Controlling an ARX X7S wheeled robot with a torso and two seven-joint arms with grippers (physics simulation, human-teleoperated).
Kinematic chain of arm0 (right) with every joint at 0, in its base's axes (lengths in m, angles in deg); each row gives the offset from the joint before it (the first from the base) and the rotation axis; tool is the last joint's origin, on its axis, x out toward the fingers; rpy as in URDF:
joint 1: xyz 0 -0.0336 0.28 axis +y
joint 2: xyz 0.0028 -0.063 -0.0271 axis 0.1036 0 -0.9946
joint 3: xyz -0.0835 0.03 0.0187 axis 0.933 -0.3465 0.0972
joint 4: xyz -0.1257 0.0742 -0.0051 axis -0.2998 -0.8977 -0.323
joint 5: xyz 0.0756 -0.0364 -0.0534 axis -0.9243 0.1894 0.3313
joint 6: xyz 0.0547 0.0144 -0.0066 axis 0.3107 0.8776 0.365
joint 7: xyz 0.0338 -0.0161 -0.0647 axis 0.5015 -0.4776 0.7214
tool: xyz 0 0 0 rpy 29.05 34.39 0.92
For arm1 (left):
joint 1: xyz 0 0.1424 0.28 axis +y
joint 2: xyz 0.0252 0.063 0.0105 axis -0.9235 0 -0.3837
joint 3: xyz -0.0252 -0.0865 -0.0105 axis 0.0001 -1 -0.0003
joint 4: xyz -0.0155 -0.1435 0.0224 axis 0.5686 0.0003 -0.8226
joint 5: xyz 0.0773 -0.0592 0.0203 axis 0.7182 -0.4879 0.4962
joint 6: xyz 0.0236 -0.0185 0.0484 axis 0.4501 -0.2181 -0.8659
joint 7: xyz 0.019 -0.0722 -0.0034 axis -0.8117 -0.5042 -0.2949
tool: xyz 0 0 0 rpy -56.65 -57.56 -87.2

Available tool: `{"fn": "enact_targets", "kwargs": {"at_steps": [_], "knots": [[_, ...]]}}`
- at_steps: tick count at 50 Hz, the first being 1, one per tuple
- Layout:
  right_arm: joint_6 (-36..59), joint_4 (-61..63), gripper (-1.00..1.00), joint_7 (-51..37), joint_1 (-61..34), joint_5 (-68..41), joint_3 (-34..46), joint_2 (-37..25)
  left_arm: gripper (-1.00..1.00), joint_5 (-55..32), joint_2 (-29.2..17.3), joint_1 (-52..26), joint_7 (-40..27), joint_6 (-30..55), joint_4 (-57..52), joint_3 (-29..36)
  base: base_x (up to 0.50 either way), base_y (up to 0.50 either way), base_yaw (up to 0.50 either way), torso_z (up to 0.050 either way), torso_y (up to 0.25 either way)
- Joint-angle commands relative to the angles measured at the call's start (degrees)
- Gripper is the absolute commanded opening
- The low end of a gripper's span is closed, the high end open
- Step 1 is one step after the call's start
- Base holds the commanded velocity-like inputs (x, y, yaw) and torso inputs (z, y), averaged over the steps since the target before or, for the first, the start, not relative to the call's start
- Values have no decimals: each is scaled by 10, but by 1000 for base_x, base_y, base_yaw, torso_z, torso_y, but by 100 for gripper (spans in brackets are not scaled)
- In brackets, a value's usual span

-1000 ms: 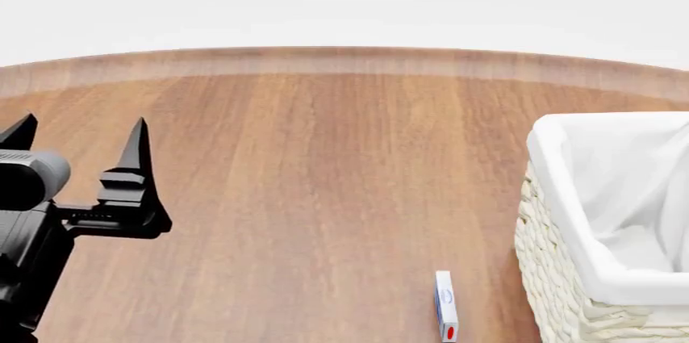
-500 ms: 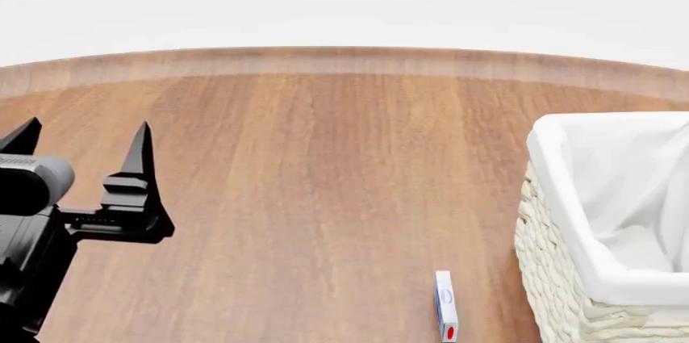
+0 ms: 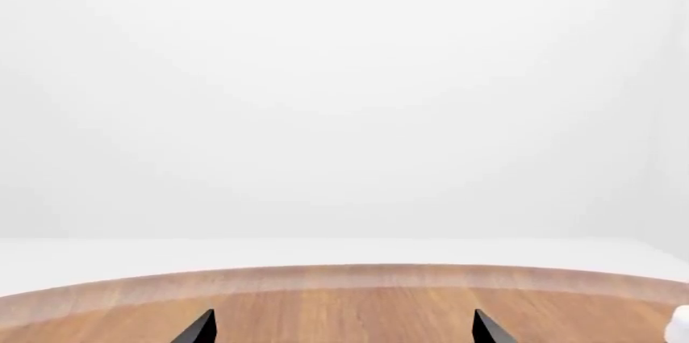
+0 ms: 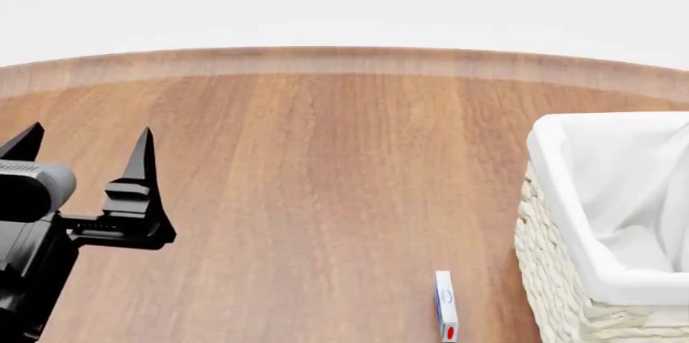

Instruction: Pick up the alphabet soup and the cream cheese box, and put them in the basket.

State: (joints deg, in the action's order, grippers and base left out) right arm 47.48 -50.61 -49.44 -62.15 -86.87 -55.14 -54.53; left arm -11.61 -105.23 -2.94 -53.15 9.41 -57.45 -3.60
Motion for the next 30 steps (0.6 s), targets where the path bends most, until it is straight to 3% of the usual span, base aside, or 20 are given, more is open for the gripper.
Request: {"fn": "enact_targets", "kwargs": {"at_steps": [1,17,23,27,28,30], "knots": [[-5,-6,-100,11,-6,10,17,4,100,-3,-3,1,-2,-1,-2,1,0,0,0,0,0],[-3,9,-100,-5,-16,-3,18,-7,100,-6,-7,4,-5,-1,-9,5,2,0,1,0,0],[6,63,-100,-114,-51,-120,7,-57,100,-8,-8,4,-6,-1,-9,6,0,0,0,0,0],[4,63,-100,-115,-51,-121,8,-58,100,-9,-8,4,-7,-2,-9,7,0,0,0,0,0],[-33,106,-100,-201,-80,-207,12,-133,100,-9,-9,3,-6,-3,-6,5,0,0,0,0,0],[-58,125,-100,-265,-103,-303,23,-178,100,-11,-9,2,-7,-3,-6,5,0,-1,0,0,0]]}}
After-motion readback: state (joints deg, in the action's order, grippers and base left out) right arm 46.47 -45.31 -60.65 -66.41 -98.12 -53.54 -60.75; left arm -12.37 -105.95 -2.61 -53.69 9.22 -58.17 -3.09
